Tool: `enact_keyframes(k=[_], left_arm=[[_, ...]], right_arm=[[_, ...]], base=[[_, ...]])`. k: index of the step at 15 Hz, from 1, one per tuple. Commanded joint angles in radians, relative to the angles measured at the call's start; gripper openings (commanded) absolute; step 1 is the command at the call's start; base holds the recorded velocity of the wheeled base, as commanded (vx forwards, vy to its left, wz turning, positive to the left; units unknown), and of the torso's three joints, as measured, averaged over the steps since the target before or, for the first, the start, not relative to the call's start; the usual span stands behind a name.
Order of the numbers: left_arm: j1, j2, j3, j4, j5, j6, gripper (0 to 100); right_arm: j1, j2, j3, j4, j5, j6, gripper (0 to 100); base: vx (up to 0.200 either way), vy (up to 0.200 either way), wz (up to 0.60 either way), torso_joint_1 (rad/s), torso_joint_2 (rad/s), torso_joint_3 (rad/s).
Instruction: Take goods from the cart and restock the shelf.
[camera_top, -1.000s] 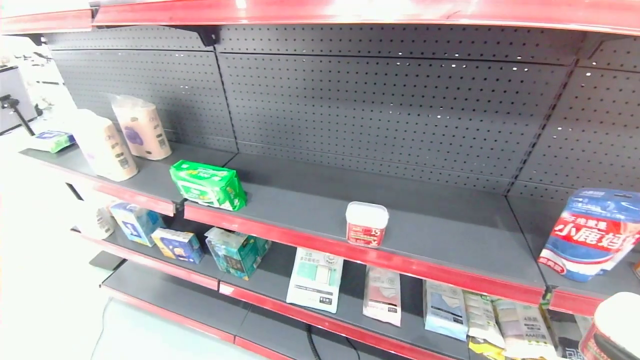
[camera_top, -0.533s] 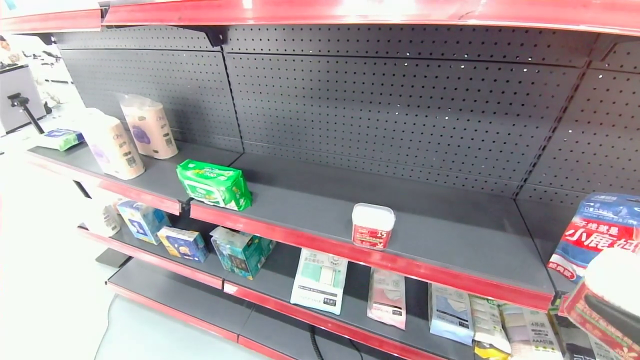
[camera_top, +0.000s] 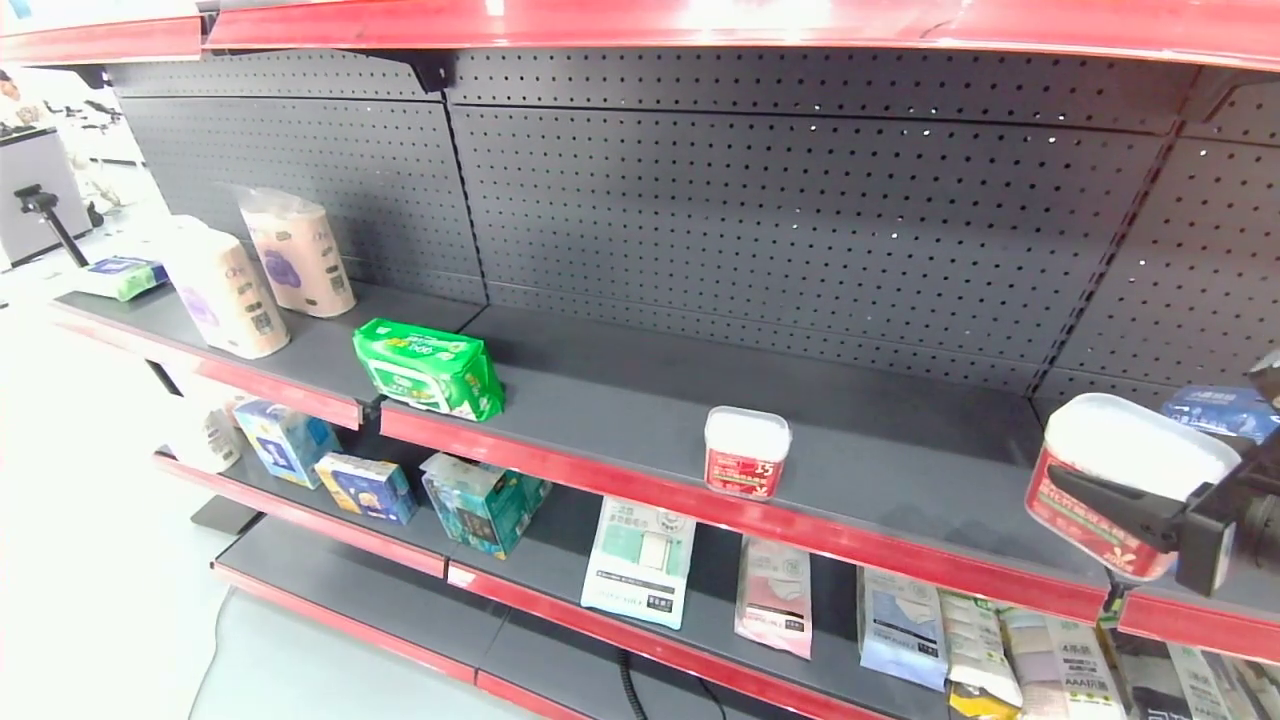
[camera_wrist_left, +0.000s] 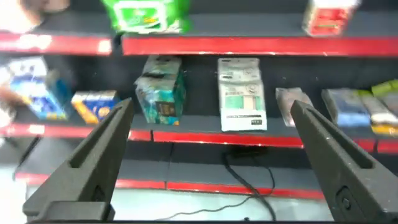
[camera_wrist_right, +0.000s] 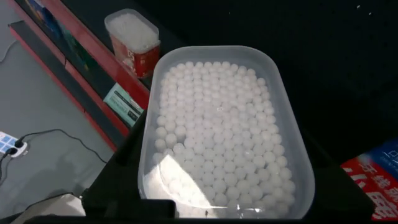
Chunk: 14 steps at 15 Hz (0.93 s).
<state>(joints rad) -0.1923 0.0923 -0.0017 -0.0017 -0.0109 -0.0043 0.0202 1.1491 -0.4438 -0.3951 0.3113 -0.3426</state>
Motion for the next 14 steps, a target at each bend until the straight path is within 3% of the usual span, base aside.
enact_keyframes(k=[1,9,14], left_arm=[[0.001,0.006,0.002,0.000,0.015,-0.010,100],[0.011,0.006,0.002,0.000,0.014,-0.003,100],[0.011,0.006,0.002,0.000,0.014,-0.003,100]], right_arm=[[0.001,0.093,-0.015,-0.001,0.003,0.002,0],[0.004,0.314,-0.128,-0.037,0.108,-0.010,0],[0.030,0.543,-0.138,-0.312,0.147,-0.019,0]], base=[[0.000,0.000,0.00,0.000,0.00,0.000],[0.000,0.000,0.00,0.000,0.00,0.000],[0.000,0.000,0.00,0.000,0.00,0.000]])
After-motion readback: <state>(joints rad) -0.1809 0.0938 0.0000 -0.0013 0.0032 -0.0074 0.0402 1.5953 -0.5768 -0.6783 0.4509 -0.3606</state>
